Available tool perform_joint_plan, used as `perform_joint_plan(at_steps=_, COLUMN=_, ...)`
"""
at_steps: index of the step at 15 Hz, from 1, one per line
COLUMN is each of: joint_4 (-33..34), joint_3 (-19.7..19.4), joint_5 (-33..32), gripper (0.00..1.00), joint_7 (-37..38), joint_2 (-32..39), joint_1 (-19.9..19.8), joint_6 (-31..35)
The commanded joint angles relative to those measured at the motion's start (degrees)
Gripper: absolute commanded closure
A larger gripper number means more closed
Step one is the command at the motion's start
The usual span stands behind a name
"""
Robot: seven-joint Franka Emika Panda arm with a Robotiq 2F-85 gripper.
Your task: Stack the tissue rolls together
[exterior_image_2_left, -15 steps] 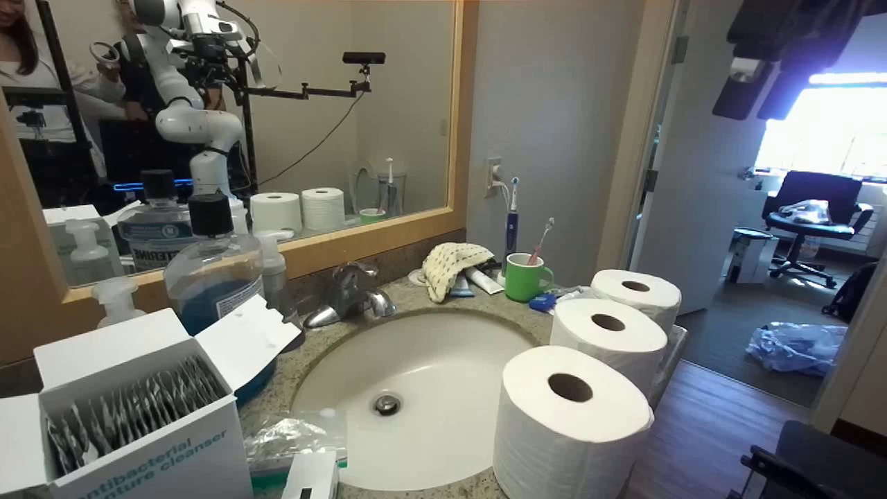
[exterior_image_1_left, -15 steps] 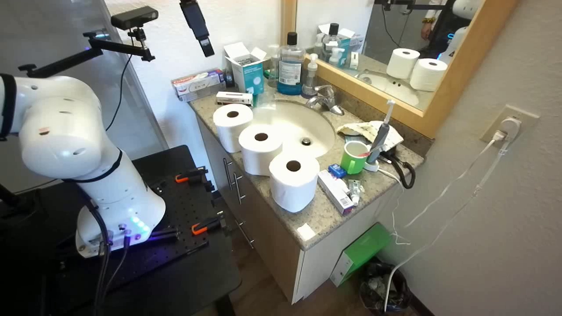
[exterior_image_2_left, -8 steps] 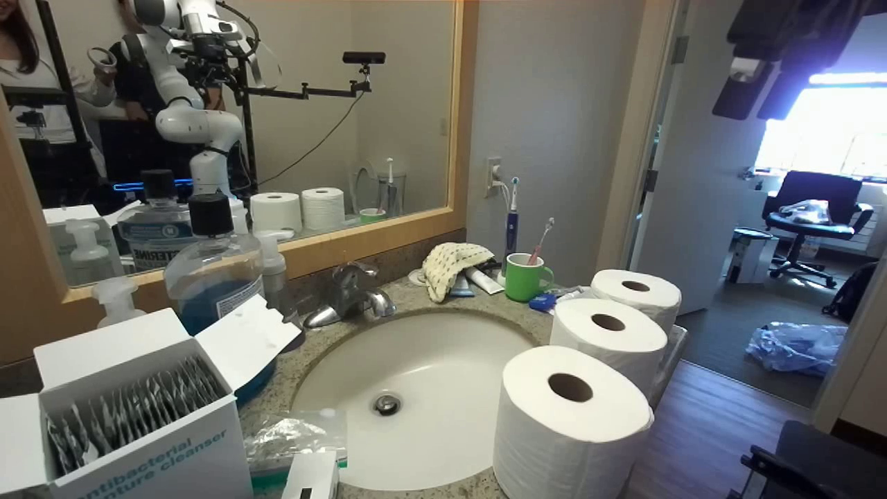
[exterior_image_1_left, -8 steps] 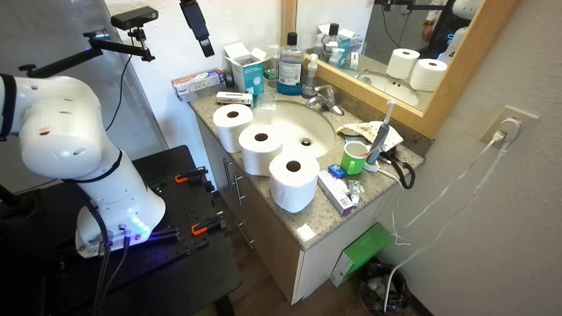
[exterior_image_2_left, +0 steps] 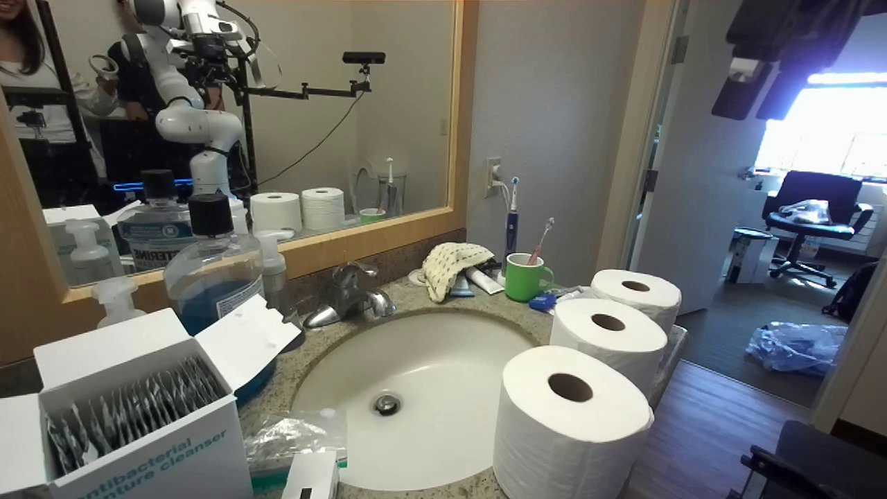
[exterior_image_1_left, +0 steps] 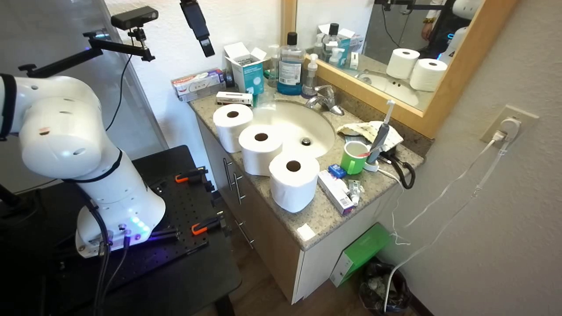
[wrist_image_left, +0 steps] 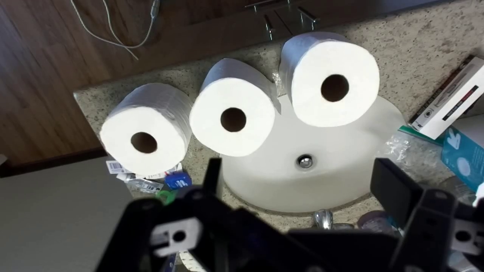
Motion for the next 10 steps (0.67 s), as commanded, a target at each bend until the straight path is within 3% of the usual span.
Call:
perform_joint_plan(at_steps=1, joint_4=0.82, joint_3=0.34, joint_5=0.18, gripper=0.00, joint_7=-0.35, joint_2=1.68, joint_1=-0.06, joint_6=0.96)
perform_joint_plan(at_steps=10, joint_4=4.90, joint_3=1.43, joint_5=-1.86, gripper=0.00, joint_7=-1.14, joint_2=10.92, joint_1=0.04, joint_6=1.47)
